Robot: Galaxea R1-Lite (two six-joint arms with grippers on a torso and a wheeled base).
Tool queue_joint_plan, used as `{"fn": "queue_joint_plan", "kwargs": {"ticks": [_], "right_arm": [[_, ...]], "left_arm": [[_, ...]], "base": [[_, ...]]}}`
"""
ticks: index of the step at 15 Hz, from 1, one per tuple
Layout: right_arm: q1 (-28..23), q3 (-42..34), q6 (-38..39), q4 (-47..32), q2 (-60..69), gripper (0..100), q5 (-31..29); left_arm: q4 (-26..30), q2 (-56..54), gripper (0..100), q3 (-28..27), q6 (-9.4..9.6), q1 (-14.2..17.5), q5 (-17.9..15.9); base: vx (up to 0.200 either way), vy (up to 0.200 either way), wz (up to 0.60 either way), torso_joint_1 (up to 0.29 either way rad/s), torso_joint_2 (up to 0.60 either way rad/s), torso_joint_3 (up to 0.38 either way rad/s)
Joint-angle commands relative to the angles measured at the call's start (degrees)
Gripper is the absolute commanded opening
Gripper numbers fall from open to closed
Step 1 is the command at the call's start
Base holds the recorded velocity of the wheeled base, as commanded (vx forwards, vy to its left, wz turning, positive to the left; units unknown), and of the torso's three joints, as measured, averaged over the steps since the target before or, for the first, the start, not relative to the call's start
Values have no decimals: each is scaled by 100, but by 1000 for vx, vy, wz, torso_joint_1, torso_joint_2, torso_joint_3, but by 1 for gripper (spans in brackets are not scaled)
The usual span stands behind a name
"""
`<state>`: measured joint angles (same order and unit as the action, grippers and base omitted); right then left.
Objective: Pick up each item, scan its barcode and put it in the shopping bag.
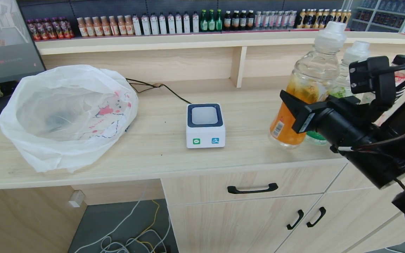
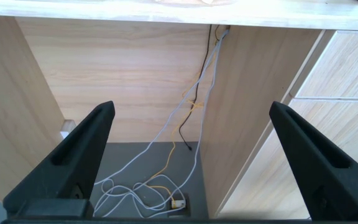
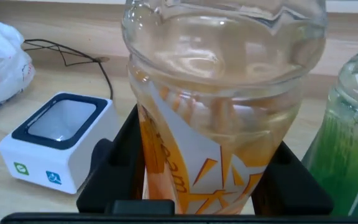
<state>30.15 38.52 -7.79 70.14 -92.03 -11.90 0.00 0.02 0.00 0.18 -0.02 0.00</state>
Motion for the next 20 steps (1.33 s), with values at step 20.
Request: {"fn": "queue_joint_plan", "kwargs": {"ticks": [20], "right_arm": [[1336, -1479, 1693, -1, 1117, 0, 1225]], "left_arm": [[0, -2, 100, 0, -1, 2, 0]], "base": [[0, 0, 0, 0, 0, 0]]}}
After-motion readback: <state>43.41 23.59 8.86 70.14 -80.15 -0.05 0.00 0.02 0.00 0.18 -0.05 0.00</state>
